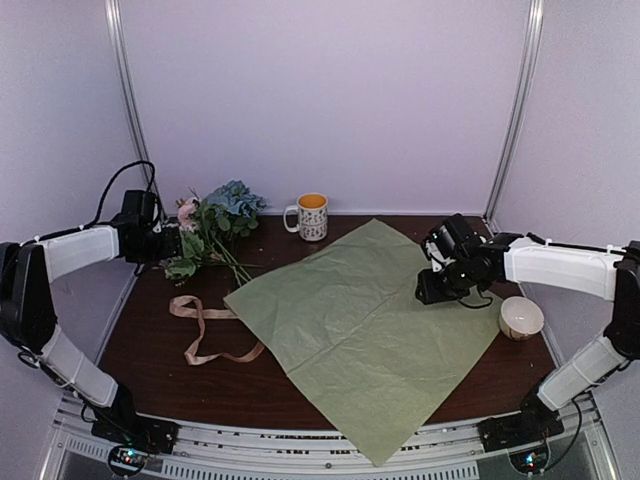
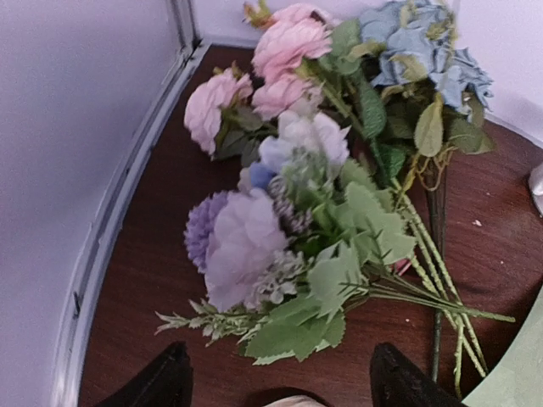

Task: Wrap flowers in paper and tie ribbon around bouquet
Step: Pick up the fake flower from the corner of the board.

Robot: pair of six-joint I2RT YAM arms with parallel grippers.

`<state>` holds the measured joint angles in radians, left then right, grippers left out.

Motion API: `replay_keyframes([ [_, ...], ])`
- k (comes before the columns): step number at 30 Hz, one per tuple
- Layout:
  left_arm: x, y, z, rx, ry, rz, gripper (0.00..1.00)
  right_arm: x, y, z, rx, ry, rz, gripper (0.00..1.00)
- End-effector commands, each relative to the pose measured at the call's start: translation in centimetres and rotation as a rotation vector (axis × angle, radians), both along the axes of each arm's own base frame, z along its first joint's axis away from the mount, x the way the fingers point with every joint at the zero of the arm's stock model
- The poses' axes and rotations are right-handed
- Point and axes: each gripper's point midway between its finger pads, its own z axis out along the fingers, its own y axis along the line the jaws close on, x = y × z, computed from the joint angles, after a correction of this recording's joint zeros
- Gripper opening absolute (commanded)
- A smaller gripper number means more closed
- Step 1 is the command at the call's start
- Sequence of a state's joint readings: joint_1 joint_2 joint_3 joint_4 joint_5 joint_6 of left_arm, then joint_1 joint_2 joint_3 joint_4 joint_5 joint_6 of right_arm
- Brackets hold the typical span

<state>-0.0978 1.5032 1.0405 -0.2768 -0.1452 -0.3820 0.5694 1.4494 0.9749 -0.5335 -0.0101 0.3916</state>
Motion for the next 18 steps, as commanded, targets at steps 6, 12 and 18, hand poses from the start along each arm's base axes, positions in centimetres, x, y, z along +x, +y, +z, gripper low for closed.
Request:
replay_keyframes([
  [6,0.3,-1.0,-3.4,-0.372,-0.126,0.199,0.78,0.0,1.6,-0.6,-0.001,0.014,0.036,0.42],
  [12,2.6,-0.4,-3.9,-0.331,-0.162,0.216,0.86,0.1,2.0,-0.6,-0.008,0.019,0.049,0.42],
  [18,4.7,0.3,-6.7,-0.290,-0.086,0.233,0.94,0.2,2.3,-0.3,-0.011,0.014,0.054,0.42],
])
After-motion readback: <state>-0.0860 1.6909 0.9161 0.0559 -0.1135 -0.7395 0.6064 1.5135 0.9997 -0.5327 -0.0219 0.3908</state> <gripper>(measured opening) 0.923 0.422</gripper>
